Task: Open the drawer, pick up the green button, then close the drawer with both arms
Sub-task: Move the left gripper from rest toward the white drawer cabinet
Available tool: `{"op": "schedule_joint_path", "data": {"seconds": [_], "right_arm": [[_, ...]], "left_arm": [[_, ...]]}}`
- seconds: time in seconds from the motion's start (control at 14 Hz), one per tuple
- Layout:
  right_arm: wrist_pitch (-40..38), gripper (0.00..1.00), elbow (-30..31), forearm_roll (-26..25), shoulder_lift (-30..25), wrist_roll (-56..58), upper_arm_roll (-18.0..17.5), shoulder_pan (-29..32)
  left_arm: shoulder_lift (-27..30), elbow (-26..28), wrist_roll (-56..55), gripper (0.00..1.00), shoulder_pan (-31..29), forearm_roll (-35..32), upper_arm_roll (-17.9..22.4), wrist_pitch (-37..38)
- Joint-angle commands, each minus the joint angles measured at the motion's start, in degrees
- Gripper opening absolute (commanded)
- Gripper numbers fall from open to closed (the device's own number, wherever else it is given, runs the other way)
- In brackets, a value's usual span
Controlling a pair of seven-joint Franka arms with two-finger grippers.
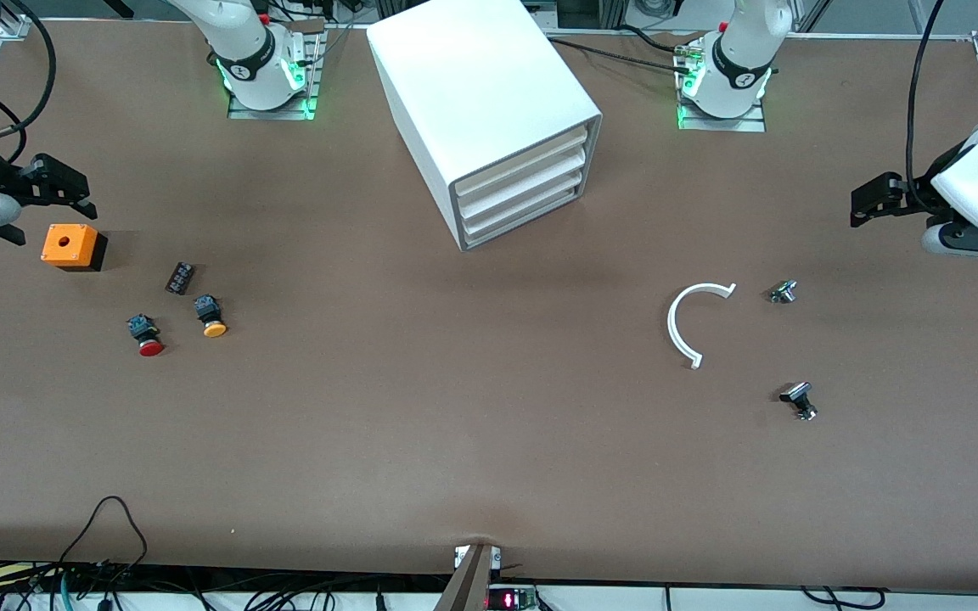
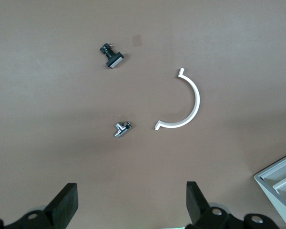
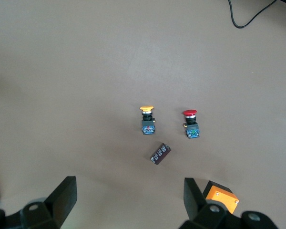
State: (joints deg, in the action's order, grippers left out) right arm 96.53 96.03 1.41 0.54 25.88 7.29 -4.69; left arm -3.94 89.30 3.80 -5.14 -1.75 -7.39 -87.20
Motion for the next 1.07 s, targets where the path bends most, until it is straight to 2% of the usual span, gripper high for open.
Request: {"op": "schedule_joint_path", "data": {"seconds": [0.0,0.29,0.5,0.64,1.0], "right_arm": [[-0.5,0.99,-1.3,0.7,0.6,0.0,0.1,0.0],[-0.5,0.99,-1.3,0.7,0.5,0.1,0.1,0.1],[-0.5,0.99,-1.3,0.7,0.5,0.0,0.1,0.0],[-0.5,0.99,-1.3,0.7,0.5,0.0,0.1,0.1],[-0.5,0.99,-1.3,0.7,0.5,0.1,0.1,0.1]], "left_arm": [[0.3,-0.6,1.6,1.00,0.6,1.7,0.8,1.2],[-0.2,-1.1,1.1,1.00,0.7,2.2,0.1,1.3],[-1.1,-1.0,-1.7,1.00,1.0,6.7,-0.3,1.3],[-2.4,-1.0,-1.7,1.00,1.3,12.3,-0.5,1.3],[-6.0,-0.8,-2.2,1.00,2.4,14.5,-5.4,1.2]]}}
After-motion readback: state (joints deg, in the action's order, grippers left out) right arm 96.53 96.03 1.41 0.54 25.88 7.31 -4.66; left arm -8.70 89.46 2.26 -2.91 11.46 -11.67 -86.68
